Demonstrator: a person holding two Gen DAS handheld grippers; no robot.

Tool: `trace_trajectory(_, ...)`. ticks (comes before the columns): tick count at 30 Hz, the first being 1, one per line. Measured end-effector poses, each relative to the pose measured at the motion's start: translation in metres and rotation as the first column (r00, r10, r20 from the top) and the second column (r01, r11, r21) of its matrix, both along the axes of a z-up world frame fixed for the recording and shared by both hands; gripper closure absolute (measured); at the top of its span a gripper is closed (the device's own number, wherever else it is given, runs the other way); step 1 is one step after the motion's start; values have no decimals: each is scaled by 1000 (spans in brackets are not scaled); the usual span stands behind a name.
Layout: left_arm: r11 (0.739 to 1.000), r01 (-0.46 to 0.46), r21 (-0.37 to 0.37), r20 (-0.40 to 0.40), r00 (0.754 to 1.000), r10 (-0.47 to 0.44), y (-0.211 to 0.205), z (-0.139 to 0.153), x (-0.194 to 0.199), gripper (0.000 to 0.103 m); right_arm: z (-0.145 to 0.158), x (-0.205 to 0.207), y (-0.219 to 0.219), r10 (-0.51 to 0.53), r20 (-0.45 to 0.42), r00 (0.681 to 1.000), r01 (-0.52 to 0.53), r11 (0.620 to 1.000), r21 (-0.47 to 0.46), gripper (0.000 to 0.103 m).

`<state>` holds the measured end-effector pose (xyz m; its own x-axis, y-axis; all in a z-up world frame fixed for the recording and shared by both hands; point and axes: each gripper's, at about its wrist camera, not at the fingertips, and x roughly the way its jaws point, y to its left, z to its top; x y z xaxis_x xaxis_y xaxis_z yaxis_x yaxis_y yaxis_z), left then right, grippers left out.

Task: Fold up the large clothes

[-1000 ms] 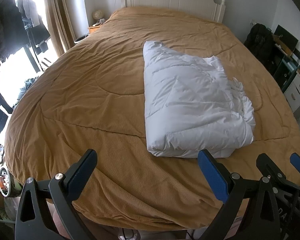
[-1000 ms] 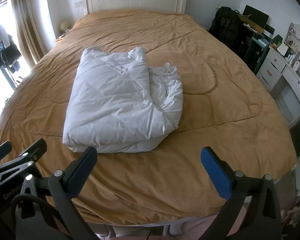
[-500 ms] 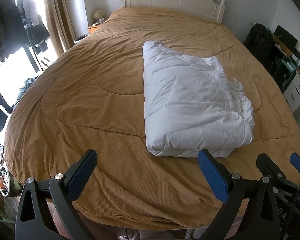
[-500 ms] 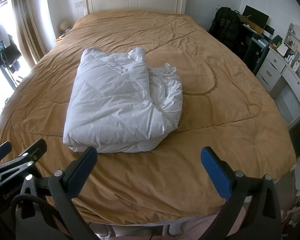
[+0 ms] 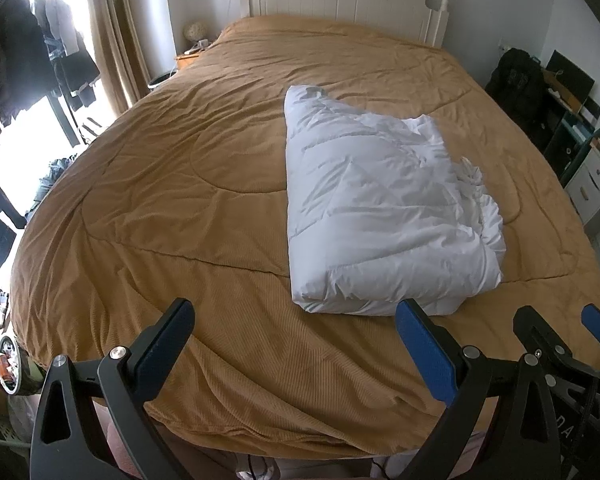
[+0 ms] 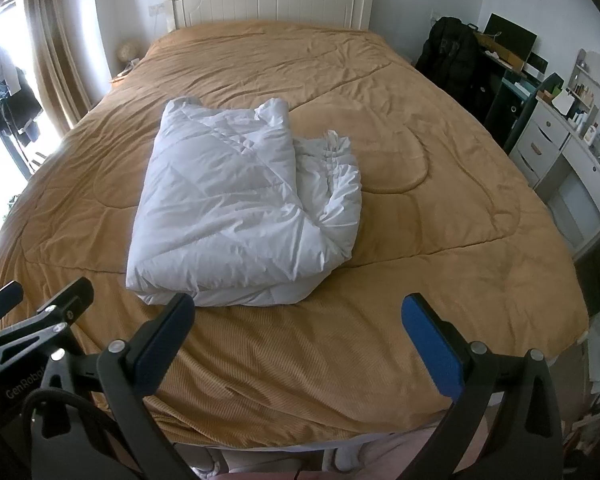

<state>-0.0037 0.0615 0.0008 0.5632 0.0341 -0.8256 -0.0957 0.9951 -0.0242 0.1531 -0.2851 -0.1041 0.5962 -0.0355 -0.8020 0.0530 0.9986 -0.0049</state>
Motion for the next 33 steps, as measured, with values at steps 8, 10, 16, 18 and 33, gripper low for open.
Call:
trace_trajectory(8, 1000, -1, 1, 3, 1000, 1, 1, 2, -1, 2, 3, -2, 2, -2, 4, 1000, 2, 1000, -3, 0)
trace_trajectory(10, 1000, -3, 2, 3, 1000, 3, 1, 2, -1, 2, 3, -3, 3, -4, 5, 1000, 4, 1000, -6, 0)
trace_trajectory(16, 1000, -3, 4, 6, 1000, 3, 3, 5, -3, 2, 7, -4, 3, -4, 7, 1000, 4, 1000, -10, 0)
trace_trajectory(18, 1000, -1, 3, 7, 1000, 1, 2, 6, -4, 2, 8, -5, 4, -6, 9, 1000, 6, 1000, -11, 0)
trace_trajectory(33, 1000, 6, -1, 5, 1000, -6, 2, 8, -6, 2, 11, -7, 1, -3, 13, 1000, 3, 1000, -19, 0)
